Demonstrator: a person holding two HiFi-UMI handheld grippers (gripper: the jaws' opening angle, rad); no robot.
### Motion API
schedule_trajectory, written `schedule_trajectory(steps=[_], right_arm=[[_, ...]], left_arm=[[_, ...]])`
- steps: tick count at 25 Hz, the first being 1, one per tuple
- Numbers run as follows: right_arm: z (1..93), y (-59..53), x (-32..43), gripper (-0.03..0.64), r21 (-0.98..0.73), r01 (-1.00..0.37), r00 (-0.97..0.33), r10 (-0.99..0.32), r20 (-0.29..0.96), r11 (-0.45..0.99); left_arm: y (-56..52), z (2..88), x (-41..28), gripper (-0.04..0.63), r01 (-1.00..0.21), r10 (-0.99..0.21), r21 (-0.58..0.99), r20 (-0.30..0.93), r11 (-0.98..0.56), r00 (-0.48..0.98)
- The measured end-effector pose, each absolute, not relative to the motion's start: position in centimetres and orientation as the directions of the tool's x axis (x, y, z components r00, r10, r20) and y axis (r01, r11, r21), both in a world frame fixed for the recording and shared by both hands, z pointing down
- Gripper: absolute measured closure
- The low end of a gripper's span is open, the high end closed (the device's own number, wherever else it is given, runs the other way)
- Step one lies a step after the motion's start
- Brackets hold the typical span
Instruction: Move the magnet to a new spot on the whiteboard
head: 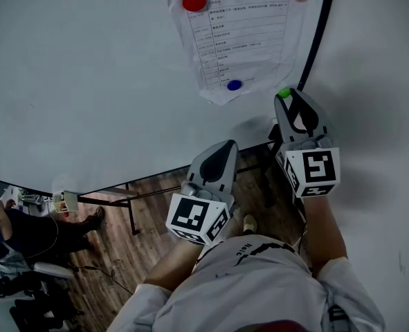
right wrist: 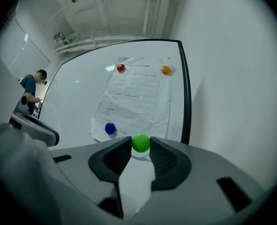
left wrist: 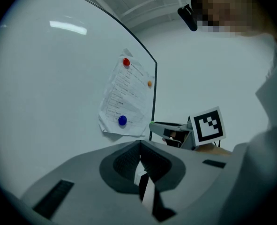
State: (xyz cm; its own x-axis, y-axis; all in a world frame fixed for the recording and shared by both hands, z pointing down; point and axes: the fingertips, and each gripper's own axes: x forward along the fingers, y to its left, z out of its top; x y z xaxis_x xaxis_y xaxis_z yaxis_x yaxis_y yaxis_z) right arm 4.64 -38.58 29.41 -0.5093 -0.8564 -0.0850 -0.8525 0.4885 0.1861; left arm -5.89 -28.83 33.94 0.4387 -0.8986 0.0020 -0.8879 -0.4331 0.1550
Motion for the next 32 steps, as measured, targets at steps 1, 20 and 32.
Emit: schedule_trajectory(steps=[1, 20, 32], right_arm=[[29.4, -38.1, 4.5, 0.488, 0.184, -0.854, -0.507, -0.858, -0.083, 0.486], [29.4, -26.5, 3.4, 0.488, 0.108, -0.887, -0.458, -0.884, -0.095, 0.448], [28.8, -20.8, 2.5, 0.488, 0.097, -0.889, -0.457, -0.882, -0.113, 0.448]], left_arm=[[-28.5, 33.9, -6.0, 0.584, -0.886, -0.896, 0.155, 0.002, -0.438, 0.443], [-19.1, 33.8, -7.4, 0.584, -0.834, -0.845, 0.148, -0.014, -0.531, 0.535], [-13.7, 32.9, -7.5, 0.584, -0.817, -0.826, 0.129, -0.044, -0.562, 0.562]])
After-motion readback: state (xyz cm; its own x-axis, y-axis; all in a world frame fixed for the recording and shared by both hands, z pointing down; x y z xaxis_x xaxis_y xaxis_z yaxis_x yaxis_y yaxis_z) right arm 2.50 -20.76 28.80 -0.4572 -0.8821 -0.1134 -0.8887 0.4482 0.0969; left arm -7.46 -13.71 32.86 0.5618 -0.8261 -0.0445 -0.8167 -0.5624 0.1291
